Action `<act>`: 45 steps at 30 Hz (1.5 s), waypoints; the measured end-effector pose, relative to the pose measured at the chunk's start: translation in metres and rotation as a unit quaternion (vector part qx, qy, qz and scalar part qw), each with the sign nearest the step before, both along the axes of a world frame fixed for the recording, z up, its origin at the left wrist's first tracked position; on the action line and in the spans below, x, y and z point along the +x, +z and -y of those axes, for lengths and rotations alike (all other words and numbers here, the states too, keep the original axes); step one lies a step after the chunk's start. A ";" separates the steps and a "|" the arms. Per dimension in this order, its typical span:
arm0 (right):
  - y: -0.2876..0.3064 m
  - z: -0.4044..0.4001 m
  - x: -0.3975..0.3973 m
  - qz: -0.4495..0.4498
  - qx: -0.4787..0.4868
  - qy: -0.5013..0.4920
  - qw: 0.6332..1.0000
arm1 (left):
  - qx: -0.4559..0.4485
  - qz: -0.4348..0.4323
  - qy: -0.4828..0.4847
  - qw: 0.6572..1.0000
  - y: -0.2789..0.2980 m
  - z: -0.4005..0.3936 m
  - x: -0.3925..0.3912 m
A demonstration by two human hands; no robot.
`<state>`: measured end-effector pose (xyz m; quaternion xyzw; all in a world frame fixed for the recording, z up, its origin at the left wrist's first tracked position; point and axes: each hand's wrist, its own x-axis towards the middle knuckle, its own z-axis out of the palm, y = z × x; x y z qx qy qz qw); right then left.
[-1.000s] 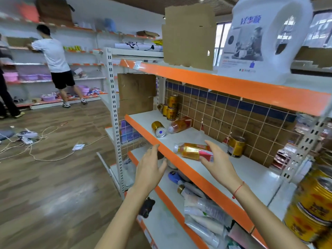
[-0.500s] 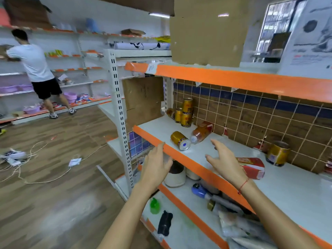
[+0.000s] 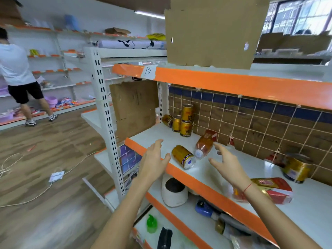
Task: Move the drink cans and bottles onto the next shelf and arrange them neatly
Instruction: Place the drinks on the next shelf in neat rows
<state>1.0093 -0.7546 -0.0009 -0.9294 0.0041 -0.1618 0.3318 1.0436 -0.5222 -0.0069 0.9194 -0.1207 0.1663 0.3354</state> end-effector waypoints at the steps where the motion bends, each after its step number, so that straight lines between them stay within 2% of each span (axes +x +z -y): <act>1: -0.001 0.002 0.007 -0.005 0.004 -0.002 1.000 | 0.003 -0.001 -0.001 1.000 0.002 0.002 0.008; 7: 0.011 0.010 0.049 -0.012 0.026 -0.011 1.000 | 0.006 -0.005 0.005 1.000 0.007 0.010 0.059; 17: 0.006 0.000 0.103 -0.058 -0.014 -0.056 0.997 | 0.019 -0.057 -0.018 0.998 -0.009 0.001 0.132; 21: 0.006 -0.015 0.122 -0.062 -0.038 -0.086 0.994 | 0.037 -0.040 -0.046 0.997 -0.011 -0.009 0.162; 29: -0.005 -0.033 0.155 -0.060 -0.012 -0.113 0.992 | 0.037 -0.024 -0.112 0.993 -0.021 -0.005 0.201; 36: -0.015 -0.022 0.200 -0.064 -0.025 -0.102 0.992 | -0.026 -0.015 -0.137 0.990 -0.023 0.024 0.259; 45: -0.023 -0.016 0.253 -0.071 -0.054 -0.085 0.992 | -0.069 -0.048 -0.174 0.981 -0.035 0.064 0.327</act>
